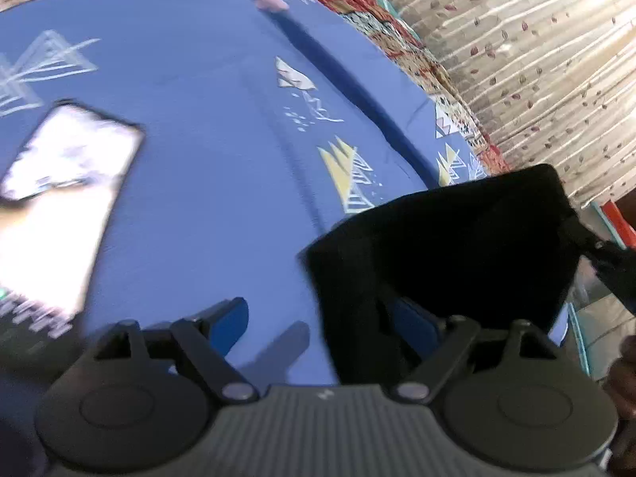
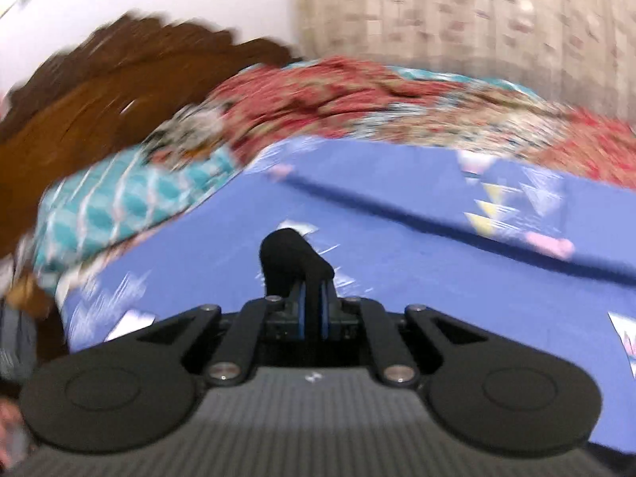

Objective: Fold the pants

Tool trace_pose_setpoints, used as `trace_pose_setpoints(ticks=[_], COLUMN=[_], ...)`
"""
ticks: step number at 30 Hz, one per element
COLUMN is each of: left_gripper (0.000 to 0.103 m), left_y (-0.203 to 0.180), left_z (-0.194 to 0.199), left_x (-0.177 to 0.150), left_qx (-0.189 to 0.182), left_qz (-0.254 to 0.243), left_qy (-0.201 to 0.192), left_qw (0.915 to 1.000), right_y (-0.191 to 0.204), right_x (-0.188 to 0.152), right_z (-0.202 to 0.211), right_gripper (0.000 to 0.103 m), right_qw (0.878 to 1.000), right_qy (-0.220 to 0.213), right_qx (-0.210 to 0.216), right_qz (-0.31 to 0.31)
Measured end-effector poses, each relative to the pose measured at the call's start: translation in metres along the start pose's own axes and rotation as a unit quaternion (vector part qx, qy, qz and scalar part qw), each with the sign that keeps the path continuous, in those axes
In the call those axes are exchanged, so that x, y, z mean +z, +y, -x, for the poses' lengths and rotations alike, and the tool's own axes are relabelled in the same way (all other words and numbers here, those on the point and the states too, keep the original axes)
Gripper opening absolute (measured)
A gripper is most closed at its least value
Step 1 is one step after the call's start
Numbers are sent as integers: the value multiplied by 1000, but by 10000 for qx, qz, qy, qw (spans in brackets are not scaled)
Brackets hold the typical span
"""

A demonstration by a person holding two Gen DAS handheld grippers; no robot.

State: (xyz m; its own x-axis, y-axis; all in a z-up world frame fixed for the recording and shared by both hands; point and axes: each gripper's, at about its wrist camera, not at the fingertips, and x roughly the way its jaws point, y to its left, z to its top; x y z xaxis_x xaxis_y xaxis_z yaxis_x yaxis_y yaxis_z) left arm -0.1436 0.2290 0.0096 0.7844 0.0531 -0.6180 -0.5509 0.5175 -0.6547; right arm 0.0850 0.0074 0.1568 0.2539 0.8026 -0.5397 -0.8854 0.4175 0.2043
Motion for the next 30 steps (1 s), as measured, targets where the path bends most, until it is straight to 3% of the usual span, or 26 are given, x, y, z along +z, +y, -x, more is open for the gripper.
trace_pose_setpoints(ticks=[3,4,5,6,8,12,16,20,22,24,26,29,30], left_gripper=[82,63,30,17,11,11,11,12,13,20,35,52,55], left_y=[-12,-18,-25,-30,-37,-24,15,30,34,37,46,52,51], left_z=[-29,-37,-45,-50,-45,30,73,69,68,69,75,86,87], left_x=[11,14,15,15,14,11,-11,-38,-42,-43,-44,-46,-45], left_qx=[63,121,87,134,211,-36,52,165,94,167,78,80,136], left_qz=[-27,-53,-152,-233,-282,-225,311,533,690,757,916,1018,1003], left_qy=[24,28,71,131,53,-651,-604,-370,-328,-356,-419,-564,-572], left_qw=[10000,9999,9998,9996,9994,9976,9977,9978,9970,9964,9949,9932,9932], right_y=[-14,-15,-14,-14,-5,7,30,71,83,89,91,90,90], right_x=[8,11,13,15,25,33,12,-58,-95,-121,-128,-120,-118], right_z=[-8,-14,-18,-17,-23,-18,-28,-54,-66,-67,-66,-61,-59], right_gripper=[10,10,10,10,10,10,10,11,11,14,15,20,27], right_qw=[9987,9981,9978,9977,9983,9984,9964,9893,9775,9710,9670,9680,9670], right_qy=[-3,2,8,8,-29,-293,-225,714,1413,1727,1879,1771,1769], right_qx=[-38,-40,-50,-63,-73,18,544,1222,1507,1567,1628,1687,1749], right_qz=[-517,-607,-662,-676,-581,-493,-611,-352,-438,-536,-560,-556,-550])
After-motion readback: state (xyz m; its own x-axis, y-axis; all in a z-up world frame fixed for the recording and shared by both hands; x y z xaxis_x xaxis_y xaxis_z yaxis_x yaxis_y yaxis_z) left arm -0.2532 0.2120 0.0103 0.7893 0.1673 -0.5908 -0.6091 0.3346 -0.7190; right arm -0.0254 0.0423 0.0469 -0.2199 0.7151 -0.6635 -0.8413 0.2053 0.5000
